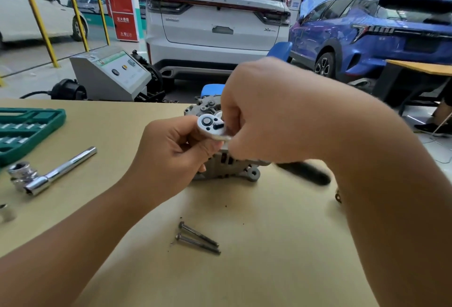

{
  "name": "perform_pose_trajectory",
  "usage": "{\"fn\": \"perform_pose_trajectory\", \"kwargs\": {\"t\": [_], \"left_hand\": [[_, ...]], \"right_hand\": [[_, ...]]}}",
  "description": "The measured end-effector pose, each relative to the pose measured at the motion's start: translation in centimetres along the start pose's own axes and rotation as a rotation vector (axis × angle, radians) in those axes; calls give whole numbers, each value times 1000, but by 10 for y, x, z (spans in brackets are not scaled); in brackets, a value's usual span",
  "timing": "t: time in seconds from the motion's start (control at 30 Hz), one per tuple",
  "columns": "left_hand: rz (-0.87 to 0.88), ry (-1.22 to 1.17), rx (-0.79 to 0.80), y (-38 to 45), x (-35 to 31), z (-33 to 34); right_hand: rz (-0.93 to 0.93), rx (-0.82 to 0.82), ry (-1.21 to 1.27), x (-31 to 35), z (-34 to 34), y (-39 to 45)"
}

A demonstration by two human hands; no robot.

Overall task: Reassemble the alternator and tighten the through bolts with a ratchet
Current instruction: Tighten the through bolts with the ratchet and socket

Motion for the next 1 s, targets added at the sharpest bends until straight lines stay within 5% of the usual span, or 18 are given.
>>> {"fn": "perform_pose_trajectory", "kwargs": {"t": [0.13, 0.33, 0.5, 0.67, 0.87, 1.0], "left_hand": [[-11, -12, 5, 1, 0, 0], [27, 6, -12, 1, -3, 5], [23, -4, -9, 2, -2, 2], [20, 23, -73, -2, -2, 4], [-11, 29, -69, 0, -3, 3], [-3, 5, -92, -1, -4, 7]], "right_hand": [[-13, -159, 88, -6, 5, -9], [-79, -32, 72, -1, 13, 3], [2, -191, 86, -10, 16, 1], [-101, 6, 65, -2, 22, 13], [27, -242, 43, -9, 19, 0], [-93, 42, 79, -6, 20, 10]]}}
Point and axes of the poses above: each hand's wrist, its own y-axis towards the middle knuckle, its own z-axis out of the palm, x = y × z, the point moved 2 cm from there along y, towards the middle knuckle, and after that the axes turned 13 degrees about -y, right-handed, at the moved point
